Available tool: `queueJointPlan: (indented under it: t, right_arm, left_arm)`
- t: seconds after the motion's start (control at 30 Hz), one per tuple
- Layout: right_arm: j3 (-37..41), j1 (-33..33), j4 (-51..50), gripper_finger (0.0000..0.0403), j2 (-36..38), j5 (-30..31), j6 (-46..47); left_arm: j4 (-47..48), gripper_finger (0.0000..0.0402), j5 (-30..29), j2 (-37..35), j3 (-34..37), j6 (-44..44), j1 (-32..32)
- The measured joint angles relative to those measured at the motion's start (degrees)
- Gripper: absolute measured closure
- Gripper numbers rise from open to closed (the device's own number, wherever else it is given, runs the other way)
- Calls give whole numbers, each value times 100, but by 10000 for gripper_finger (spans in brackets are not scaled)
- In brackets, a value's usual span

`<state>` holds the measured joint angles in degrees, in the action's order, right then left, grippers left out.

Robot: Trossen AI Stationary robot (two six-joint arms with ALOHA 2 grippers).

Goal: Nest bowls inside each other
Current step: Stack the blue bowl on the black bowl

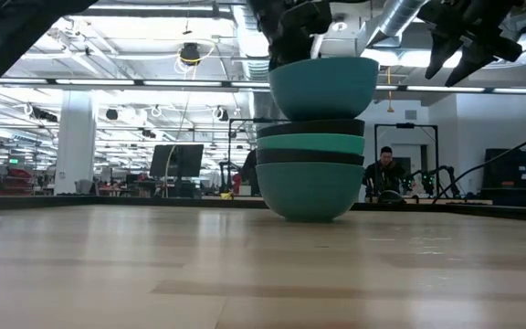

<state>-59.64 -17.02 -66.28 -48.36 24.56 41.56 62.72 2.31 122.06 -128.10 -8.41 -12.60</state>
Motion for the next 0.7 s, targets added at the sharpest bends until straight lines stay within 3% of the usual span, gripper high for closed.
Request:
queueJointPlan:
  t: [0.7]
  right_arm:
    - [0, 11, -60, 144, 7, 16, 0]
  left_arm:
    - [271, 401, 26, 407, 2, -107, -88]
